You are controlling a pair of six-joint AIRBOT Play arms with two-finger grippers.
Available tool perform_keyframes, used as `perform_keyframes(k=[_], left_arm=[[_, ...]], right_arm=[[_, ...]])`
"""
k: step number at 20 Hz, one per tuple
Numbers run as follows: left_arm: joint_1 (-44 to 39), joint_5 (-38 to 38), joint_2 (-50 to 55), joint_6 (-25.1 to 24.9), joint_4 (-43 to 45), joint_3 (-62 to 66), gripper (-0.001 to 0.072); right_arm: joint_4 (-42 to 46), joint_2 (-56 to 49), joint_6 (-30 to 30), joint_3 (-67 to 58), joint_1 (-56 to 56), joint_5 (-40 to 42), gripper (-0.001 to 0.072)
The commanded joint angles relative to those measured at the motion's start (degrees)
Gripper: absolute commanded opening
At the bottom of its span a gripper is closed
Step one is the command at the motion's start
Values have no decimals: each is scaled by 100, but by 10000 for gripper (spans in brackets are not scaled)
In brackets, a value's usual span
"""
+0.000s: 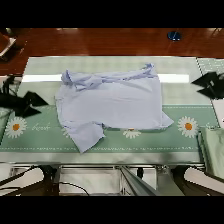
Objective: Fold the shirts.
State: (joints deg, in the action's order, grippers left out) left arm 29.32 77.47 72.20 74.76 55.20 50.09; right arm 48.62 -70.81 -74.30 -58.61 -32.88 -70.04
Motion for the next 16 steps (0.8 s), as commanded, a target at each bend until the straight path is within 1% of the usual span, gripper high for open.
perform_keyframes(k=[1, 2, 4, 6, 10, 11, 12, 13, 14, 15, 16], left_arm=[[234, -662, -597, -533, -739, -1705, 702], [197, -850, -564, -702, -1038, -1915, 701], [24, -1259, -466, -828, -1419, -2135, 700], [-278, -1602, -358, -831, -1523, -2140, 699], [-1040, -2203, -151, -820, -1631, -2138, 698], [-1209, -2328, -127, -809, -1631, -2127, 683], [-1342, -2404, -105, -807, -1631, -2096, 492], [-1403, -2406, -96, -809, -1631, -2052, 187], [-1425, -2385, -96, -817, -1626, -1998, 25], [-1423, -2334, -96, -817, -1626, -1939, 22], [-1423, -2291, -94, -833, -1624, -1882, 22]], right_arm=[[-505, 1261, 264, 2111, -131, 715, 617], [-629, 1423, 337, 2356, -129, 693, 617], [-651, 1585, 363, 2529, -129, 570, 617], [-654, 1604, 369, 2529, -129, 444, 617], [-656, 1602, 363, 2529, -129, 457, 617], [-640, 1602, 365, 2529, -136, 496, 617], [-463, 1602, 345, 2527, -136, 654, 617], [-186, 1578, 190, 2529, -136, 793, 617], [162, 1497, -76, 2529, -133, 811, 617], [444, 1351, -216, 2529, -129, 625, 617], [557, 1161, -221, 2529, -129, 306, 617]])
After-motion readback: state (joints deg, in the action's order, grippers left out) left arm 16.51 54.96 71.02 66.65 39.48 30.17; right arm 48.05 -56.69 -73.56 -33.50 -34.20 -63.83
